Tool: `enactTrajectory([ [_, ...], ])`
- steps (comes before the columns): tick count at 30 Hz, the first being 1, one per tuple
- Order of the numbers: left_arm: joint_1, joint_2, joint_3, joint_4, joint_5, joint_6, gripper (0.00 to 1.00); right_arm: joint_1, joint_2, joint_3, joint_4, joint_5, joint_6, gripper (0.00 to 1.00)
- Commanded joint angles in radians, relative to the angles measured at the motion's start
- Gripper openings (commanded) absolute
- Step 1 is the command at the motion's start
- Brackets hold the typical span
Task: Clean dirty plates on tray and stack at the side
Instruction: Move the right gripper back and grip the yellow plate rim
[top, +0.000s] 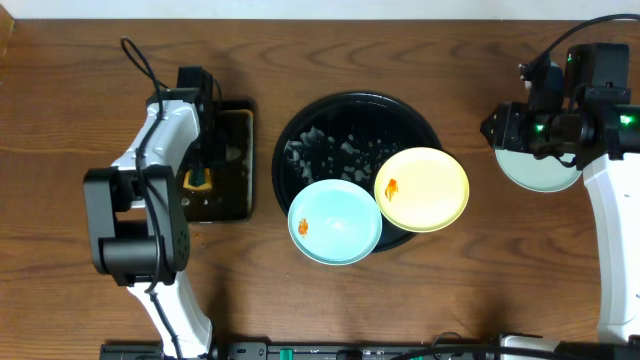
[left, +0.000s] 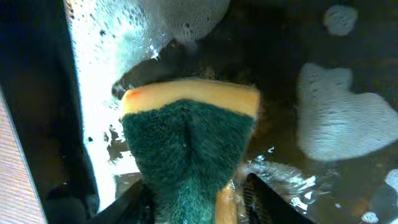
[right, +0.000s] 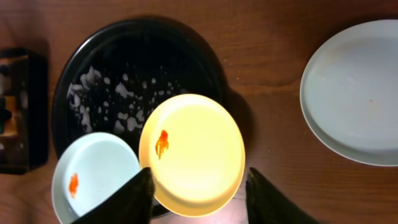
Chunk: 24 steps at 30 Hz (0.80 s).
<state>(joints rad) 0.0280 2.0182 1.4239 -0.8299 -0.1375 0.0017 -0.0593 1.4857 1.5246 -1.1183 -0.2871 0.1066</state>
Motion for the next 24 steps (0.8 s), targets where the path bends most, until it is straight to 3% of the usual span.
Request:
enactTrajectory([
  [1, 0.002, -0.006, -0.005, -0.005, -0.002, 0.001, 0.54, 0.009, 0.009, -0.008, 0.000, 0.003, -0.011, 0.44],
  [3, 0.002, -0.006, -0.005, -0.004, -0.002, 0.002, 0.59, 0.009, 0.009, -0.016, 0.001, 0.003, -0.012, 0.43],
  [8, 0.008, -0.003, -0.009, 0.003, -0.002, 0.002, 0.59, 0.008, 0.009, -0.050, 0.004, 0.003, -0.012, 0.43],
  [13, 0.008, 0.000, -0.060, 0.067, -0.001, -0.014, 0.27, 0.008, 0.009, -0.099, 0.016, 0.004, -0.011, 0.43],
  [18, 0.008, 0.000, -0.106, 0.114, 0.068, -0.025, 0.19, 0.008, 0.009, -0.122, 0.026, 0.023, -0.011, 0.42],
  [20, 0.008, 0.000, -0.106, 0.114, 0.093, -0.025, 0.08, 0.008, 0.009, -0.122, 0.026, 0.029, -0.011, 0.43],
  [24, 0.008, -0.021, -0.098, 0.095, 0.105, -0.025, 0.08, 0.009, 0.014, -0.126, 0.026, 0.029, -0.011, 0.43],
])
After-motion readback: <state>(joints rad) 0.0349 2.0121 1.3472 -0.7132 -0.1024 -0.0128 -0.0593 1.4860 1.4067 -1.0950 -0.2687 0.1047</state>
